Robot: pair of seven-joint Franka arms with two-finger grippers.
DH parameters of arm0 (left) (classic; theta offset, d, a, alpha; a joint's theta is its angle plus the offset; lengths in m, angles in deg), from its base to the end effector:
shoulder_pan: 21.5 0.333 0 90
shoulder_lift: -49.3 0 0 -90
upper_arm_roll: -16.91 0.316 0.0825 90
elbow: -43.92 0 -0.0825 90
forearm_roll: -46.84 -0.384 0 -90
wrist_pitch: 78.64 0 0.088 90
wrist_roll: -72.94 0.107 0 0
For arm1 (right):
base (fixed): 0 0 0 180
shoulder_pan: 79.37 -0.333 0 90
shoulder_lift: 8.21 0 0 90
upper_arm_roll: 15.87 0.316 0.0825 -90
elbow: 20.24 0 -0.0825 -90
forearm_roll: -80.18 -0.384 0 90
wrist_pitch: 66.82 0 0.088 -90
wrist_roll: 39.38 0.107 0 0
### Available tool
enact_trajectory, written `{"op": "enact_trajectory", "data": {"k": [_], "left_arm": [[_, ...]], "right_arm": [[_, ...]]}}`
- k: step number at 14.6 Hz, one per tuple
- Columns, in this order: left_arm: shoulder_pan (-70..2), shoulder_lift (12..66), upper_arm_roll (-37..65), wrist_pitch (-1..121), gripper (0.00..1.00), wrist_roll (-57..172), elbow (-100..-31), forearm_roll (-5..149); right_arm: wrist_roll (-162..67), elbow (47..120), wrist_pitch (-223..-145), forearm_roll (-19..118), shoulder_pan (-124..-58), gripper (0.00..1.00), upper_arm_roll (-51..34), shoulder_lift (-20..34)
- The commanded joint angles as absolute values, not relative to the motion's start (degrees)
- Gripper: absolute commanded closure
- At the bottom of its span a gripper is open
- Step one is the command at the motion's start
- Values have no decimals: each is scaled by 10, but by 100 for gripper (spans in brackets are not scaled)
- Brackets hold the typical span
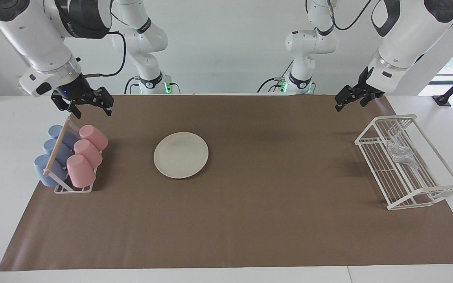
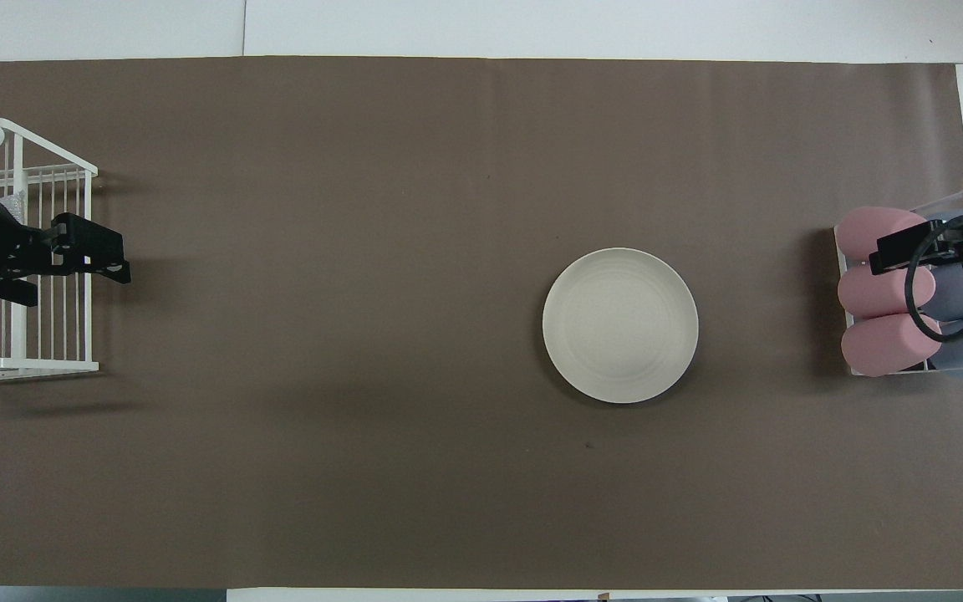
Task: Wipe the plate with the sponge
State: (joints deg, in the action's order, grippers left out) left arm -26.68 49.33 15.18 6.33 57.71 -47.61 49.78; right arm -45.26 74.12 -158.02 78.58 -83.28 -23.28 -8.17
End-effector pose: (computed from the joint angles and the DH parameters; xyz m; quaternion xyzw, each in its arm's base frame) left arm 0.5390 -0.0712 0.6053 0.9955 0.0716 -0.0608 0.0142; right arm 0.5530 -0.0309 0.5900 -0.9993 -0.0201 0.0267 0.0161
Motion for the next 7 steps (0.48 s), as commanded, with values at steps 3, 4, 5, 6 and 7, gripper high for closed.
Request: {"op": "enact_trajectory", "data": {"k": [3, 4, 5, 6, 7], "left_arm": [[-270, 499, 141, 61, 0, 600, -478, 469], [-270, 500, 141, 62, 0, 601, -478, 470], [-268, 500, 141, 62, 0, 603, -478, 471], [-263, 500, 140, 62, 0, 603, -478, 472], [-262, 500, 140, 62, 0, 603, -477, 472]], "right_arm": [[-462, 745, -1573, 780, -829, 0, -231, -89], [-462, 745, -1573, 780, -829, 0, -231, -89], [-462, 745, -1573, 780, -829, 0, -231, -89], [-462, 745, -1573, 780, -829, 0, -231, -89], [-462, 745, -1573, 780, -829, 0, -231, -89]]}}
